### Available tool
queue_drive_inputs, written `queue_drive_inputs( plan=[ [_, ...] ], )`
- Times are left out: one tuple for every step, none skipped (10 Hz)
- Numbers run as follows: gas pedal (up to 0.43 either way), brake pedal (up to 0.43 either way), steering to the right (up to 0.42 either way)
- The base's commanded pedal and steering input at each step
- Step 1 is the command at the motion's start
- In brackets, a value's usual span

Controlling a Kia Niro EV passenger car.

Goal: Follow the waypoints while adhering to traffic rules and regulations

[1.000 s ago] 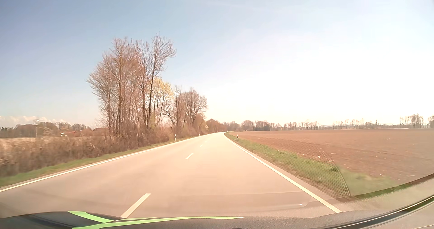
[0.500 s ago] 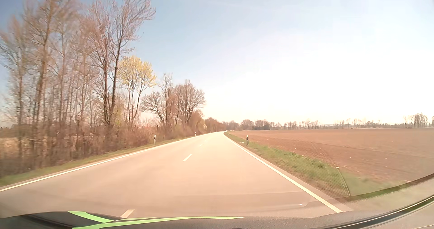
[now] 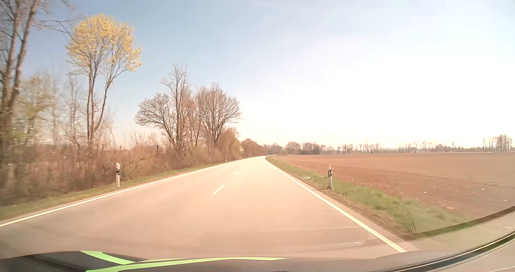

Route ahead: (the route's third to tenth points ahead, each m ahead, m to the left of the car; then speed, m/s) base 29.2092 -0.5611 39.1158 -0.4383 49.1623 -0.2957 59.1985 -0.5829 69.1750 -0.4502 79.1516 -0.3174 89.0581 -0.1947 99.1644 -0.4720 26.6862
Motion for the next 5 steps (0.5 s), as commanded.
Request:
queue_drive_inputs(
  plan=[
    [0.268,0.0,0.002],
    [0.268,0.0,0.002],
    [0.268,0.0,0.002],
    [0.268,0.0,0.002],
    [0.268,0.0,0.002]
  ],
)
